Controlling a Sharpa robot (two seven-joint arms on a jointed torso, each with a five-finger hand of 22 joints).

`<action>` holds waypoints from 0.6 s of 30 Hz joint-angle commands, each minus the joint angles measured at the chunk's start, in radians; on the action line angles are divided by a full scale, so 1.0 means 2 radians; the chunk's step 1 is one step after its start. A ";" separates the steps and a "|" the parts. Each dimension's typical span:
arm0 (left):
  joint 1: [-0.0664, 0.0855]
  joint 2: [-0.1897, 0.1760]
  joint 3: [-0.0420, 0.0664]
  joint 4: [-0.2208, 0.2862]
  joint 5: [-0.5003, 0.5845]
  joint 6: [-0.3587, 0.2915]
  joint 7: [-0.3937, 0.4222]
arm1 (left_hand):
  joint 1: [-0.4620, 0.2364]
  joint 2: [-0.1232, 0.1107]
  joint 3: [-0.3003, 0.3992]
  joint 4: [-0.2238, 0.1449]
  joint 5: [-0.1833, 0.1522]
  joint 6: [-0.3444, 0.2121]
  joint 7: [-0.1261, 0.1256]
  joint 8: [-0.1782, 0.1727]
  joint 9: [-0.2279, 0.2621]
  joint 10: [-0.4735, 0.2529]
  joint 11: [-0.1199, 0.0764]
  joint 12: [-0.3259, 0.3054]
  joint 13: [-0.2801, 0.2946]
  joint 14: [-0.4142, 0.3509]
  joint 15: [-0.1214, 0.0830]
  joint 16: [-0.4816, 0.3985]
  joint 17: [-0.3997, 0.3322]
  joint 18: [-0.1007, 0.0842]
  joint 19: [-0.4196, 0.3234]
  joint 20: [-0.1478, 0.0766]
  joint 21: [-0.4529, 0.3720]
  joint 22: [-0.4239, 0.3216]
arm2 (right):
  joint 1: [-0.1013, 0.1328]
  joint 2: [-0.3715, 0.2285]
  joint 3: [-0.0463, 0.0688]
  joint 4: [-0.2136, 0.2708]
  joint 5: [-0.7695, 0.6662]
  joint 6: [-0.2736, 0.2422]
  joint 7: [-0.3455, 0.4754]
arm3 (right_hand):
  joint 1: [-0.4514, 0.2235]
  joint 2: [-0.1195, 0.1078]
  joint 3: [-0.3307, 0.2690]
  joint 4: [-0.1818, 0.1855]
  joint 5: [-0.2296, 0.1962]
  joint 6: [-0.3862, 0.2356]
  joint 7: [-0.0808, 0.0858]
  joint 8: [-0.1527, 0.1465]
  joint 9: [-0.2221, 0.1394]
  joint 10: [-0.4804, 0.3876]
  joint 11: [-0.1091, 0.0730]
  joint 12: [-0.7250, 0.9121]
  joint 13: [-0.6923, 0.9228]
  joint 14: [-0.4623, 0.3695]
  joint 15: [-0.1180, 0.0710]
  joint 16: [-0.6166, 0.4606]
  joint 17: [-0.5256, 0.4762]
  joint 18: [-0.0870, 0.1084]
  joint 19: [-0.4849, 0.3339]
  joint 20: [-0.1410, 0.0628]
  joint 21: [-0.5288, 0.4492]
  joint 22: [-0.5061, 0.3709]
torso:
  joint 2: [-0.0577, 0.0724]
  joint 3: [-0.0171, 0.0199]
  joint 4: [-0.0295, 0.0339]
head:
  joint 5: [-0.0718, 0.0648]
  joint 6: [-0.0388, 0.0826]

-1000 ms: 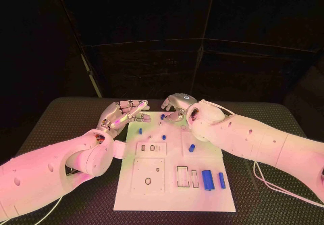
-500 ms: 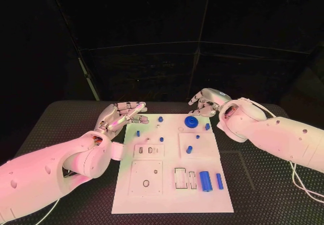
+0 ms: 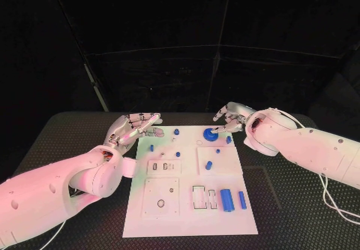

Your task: Assemble the parts on the task board

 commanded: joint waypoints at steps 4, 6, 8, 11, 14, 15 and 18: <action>0.001 0.001 0.001 -0.001 0.000 0.008 0.002 | 0.003 0.004 -0.003 -0.001 0.002 0.002 0.013 -0.003 0.000 0.002 0.000 -0.001 0.000 0.002 0.001 -0.001 0.000 0.001 0.003 0.000 -0.002 0.000 | 0.001 0.013 0.000 -0.009 -0.009 0.049 -0.017 | 0.009 0.000 -0.001 0.008 -0.003 -0.006 0.001 0.006 0.000 0.017 0.003 0.011 0.060 0.045 0.005 0.004 0.087 -0.007 0.001 0.004 0.005 0.004 | 0.000 -0.0003 0.0011 | 0.000 -0.002; 0.001 0.001 0.001 -0.001 0.000 0.008 0.002 | 0.003 0.004 -0.003 -0.001 0.002 0.002 0.013 -0.003 0.000 0.002 0.000 -0.001 0.000 0.002 0.001 -0.001 0.000 0.001 0.003 0.000 -0.002 0.000 | 0.000 0.016 0.000 -0.012 -0.014 0.052 -0.018 | 0.010 0.000 -0.001 0.009 -0.003 -0.006 0.001 0.007 0.000 0.018 0.003 0.012 0.061 0.045 0.005 0.004 0.087 -0.007 0.002 0.004 0.006 0.005 | 0.000 -0.0005 0.0010 | 0.000 -0.003; 0.001 0.002 0.001 -0.001 0.000 0.008 0.002 | 0.003 0.004 -0.003 -0.001 0.002 0.002 0.013 -0.003 0.000 0.002 0.000 -0.001 0.000 0.002 0.001 -0.001 0.000 0.001 0.003 0.000 -0.002 0.000 | 0.000 0.018 0.000 -0.014 -0.018 0.054 -0.020 | 0.011 0.001 0.000 0.009 -0.003 -0.006 0.001 0.008 0.000 0.018 0.003 0.014 0.063 0.045 0.005 0.004 0.088 -0.007 0.002 0.004 0.006 0.005 | 0.000 -0.0005 0.0009 | 0.001 -0.003; 0.001 0.002 0.001 -0.001 0.000 0.008 0.002 | 0.003 0.004 -0.003 -0.001 0.002 0.002 0.013 -0.003 0.000 0.002 0.000 -0.001 0.000 0.002 0.001 -0.001 0.000 0.001 0.003 0.000 -0.002 0.000 | 0.000 0.020 0.000 -0.017 -0.023 0.054 -0.021 | 0.014 0.002 0.000 0.010 -0.002 -0.006 0.001 0.010 0.000 0.019 0.003 0.015 0.066 0.046 0.005 0.005 0.089 -0.007 0.002 0.005 0.006 0.005 | 0.000 -0.0003 0.0000 | 0.001 -0.003; 0.001 0.002 0.001 -0.001 0.000 0.008 0.002 | 0.003 0.004 -0.003 -0.001 0.002 0.002 0.013 -0.003 0.000 0.002 0.000 -0.001 0.000 0.002 0.001 -0.001 0.000 0.001 0.003 0.000 -0.002 0.000 | -0.001 0.022 0.000 -0.019 -0.028 0.054 -0.021 | 0.016 0.004 0.002 0.010 -0.001 -0.006 0.001 0.012 0.000 0.020 0.003 0.017 0.067 0.046 0.005 0.005 0.089 -0.007 0.002 0.005 0.007 0.006 | 0.000 0.0000 0.0000 | 0.001 -0.003; 0.001 0.002 0.001 -0.002 0.000 0.009 0.002 | 0.003 0.004 -0.003 -0.001 0.002 0.002 0.013 -0.003 0.000 0.002 0.000 -0.001 0.000 0.002 0.001 -0.001 0.000 0.001 0.003 0.000 -0.002 0.000 | -0.001 0.023 0.000 -0.020 -0.030 0.054 -0.022 | 0.017 0.004 0.002 0.010 -0.001 -0.005 0.001 0.013 0.000 0.020 0.003 0.017 0.068 0.046 0.005 0.005 0.089 -0.007 0.002 0.005 0.007 0.006 | 0.000 -0.0002 0.0002 | 0.001 -0.003; 0.001 0.002 0.001 -0.002 0.000 0.009 0.002 | 0.003 0.004 -0.003 -0.001 0.002 0.002 0.013 -0.003 0.000 0.002 0.000 -0.001 0.000 0.002 0.001 -0.001 0.000 0.001 0.003 0.000 -0.002 0.000 | -0.001 0.024 0.000 -0.021 -0.037 0.056 -0.023 | 0.021 0.007 0.004 0.009 0.007 -0.003 0.001 0.017 0.001 0.021 0.003 0.019 0.071 0.046 0.005 0.005 0.090 -0.007 0.001 0.005 0.008 0.007 | 0.000 -0.0002 0.0005 | 0.001 -0.004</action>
